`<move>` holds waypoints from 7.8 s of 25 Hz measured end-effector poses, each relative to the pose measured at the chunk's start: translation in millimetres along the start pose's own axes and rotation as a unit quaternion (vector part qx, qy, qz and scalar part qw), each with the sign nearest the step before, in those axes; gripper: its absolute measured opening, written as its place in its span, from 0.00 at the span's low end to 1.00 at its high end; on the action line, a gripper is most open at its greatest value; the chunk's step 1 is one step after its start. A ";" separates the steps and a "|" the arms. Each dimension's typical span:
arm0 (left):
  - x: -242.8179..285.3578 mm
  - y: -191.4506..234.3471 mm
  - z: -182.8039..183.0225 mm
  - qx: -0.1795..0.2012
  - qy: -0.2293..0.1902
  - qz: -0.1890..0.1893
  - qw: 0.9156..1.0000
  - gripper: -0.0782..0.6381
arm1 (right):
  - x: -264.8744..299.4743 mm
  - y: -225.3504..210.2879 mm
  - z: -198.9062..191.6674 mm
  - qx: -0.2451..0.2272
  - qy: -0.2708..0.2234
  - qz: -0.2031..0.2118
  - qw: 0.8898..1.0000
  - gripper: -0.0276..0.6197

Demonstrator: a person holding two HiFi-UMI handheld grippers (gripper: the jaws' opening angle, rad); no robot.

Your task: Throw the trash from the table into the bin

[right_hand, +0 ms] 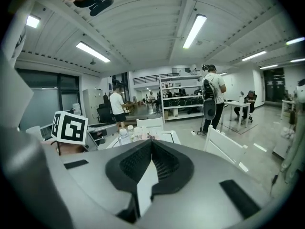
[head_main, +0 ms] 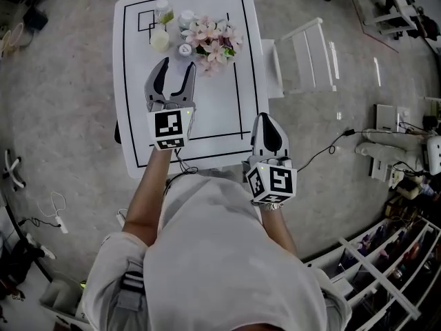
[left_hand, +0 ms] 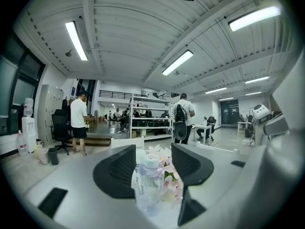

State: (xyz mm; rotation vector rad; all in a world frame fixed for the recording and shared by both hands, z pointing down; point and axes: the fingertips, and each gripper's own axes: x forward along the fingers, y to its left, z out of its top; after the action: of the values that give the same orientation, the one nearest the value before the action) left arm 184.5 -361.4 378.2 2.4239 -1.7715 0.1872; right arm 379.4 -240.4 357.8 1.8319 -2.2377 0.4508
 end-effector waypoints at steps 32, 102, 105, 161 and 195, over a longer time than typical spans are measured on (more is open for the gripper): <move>-83.0 -2.7 13.4 -0.003 -0.040 0.056 0.998 0.31 | -55.9 -6.0 -44.8 -0.003 -0.001 0.022 1.000 0.06; -232.1 351.3 -589.3 -0.074 0.122 0.011 0.990 0.30 | 152.9 508.0 -487.4 -0.029 0.128 0.192 0.973 0.06; -232.6 351.3 -639.4 -0.069 0.135 0.010 0.988 0.30 | 157.6 506.2 -516.5 -0.030 0.127 0.190 0.973 0.06; -402.2 216.8 31.5 -0.047 -0.097 -0.134 0.985 0.12 | -100.9 479.3 -35.5 -0.044 -0.087 0.128 0.987 0.06; -325.8 32.5 57.1 -0.024 -0.098 -0.034 0.994 0.12 | -103.9 265.8 -43.6 -0.025 -0.041 0.205 0.978 0.06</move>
State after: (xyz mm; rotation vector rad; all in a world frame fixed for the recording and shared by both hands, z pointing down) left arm 56.4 -76.3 265.1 2.5402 -1.7417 -0.1013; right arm 139.0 -82.1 335.2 1.3833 -2.6643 0.3852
